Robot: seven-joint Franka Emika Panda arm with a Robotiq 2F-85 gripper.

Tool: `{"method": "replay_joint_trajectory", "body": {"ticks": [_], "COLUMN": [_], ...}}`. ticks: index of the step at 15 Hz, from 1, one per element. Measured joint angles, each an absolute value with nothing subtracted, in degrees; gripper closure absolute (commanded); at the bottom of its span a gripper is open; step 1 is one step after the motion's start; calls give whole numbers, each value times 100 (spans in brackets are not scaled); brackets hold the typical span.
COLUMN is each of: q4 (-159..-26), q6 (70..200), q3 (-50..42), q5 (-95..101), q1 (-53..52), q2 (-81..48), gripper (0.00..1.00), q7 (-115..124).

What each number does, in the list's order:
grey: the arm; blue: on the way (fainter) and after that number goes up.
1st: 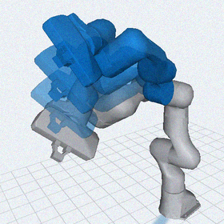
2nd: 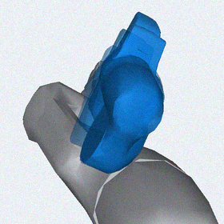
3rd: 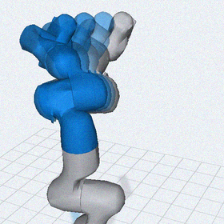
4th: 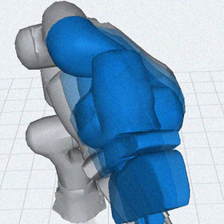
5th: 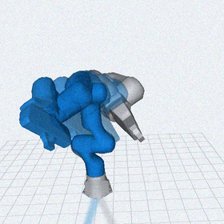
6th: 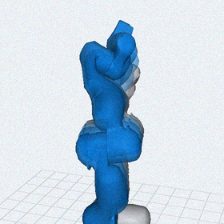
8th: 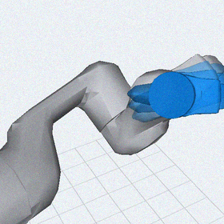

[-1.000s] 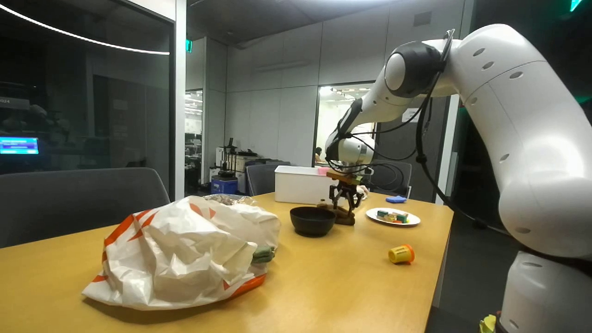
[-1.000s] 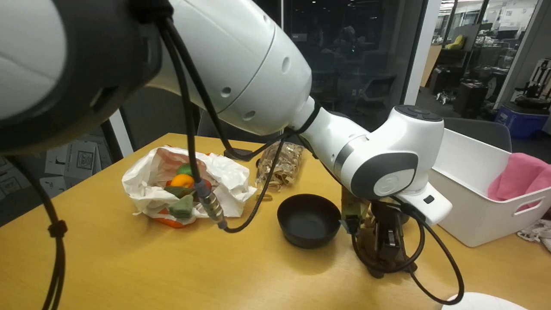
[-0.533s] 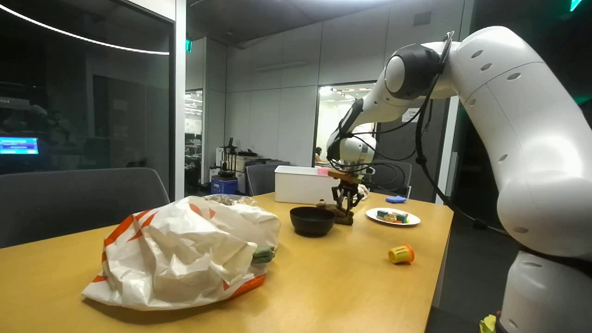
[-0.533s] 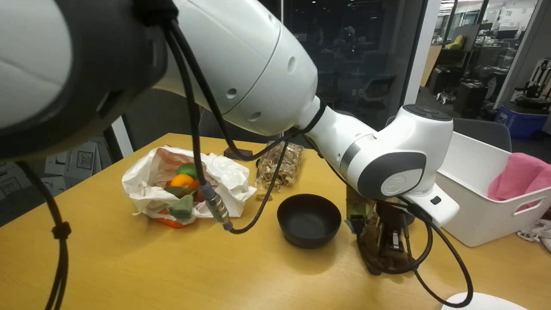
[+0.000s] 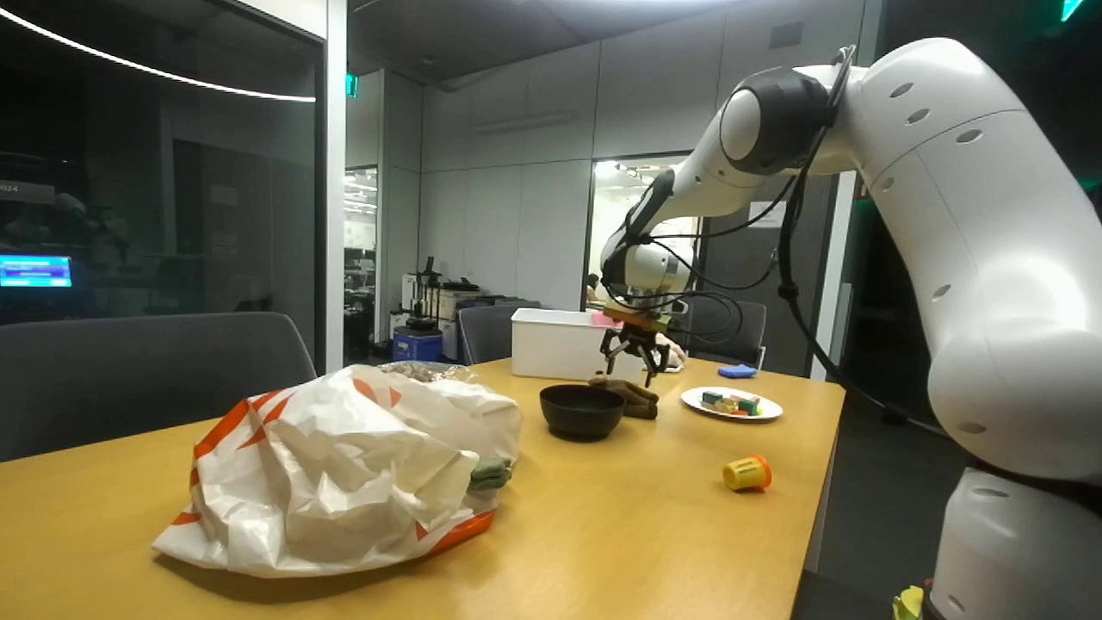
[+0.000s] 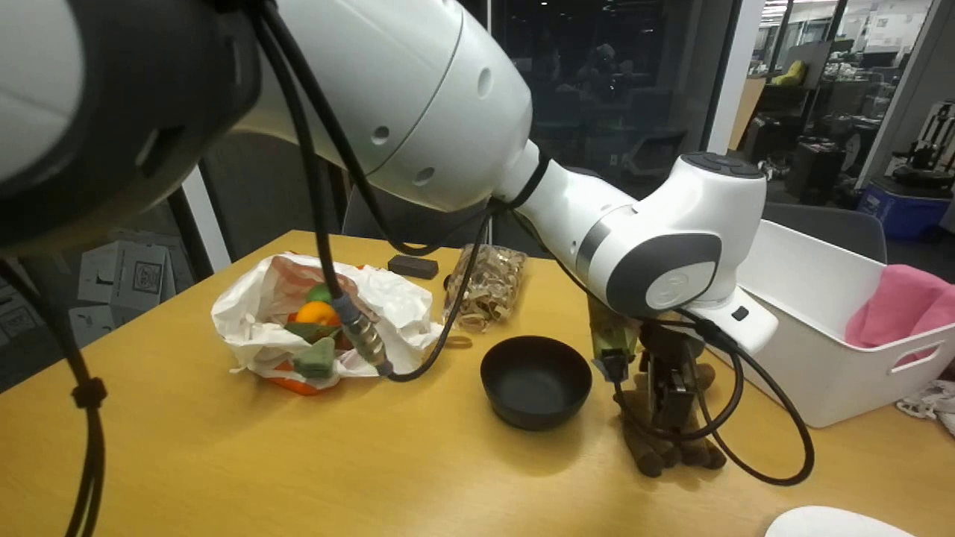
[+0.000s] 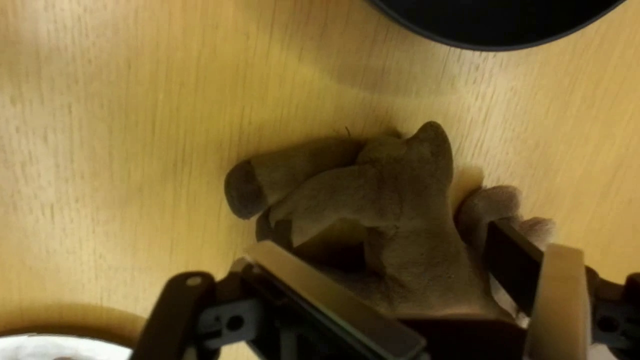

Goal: Put the toy vegetable, the contents of the black bowl and the toy moose into the plastic bag

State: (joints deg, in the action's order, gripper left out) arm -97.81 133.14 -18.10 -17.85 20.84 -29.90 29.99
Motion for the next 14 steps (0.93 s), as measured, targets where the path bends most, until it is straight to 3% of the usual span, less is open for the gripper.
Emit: {"method": "replay_joint_trajectory", "body": {"ticks": [5,6,8,14], "q4": [-9487,-9398,-9222,-8835], "q6": [13298,13273,13143,12774], "q3": [-1802,-1810,-1836,-1863], "q5": [-1633,-1627,-1598,-1589], "q1": [2019,2022,2033,2110], "q2": [-3283,-3391,-3601,-3822], "gripper": [0,25,29,76], "q7": [2985,2995,3010,3036]}}
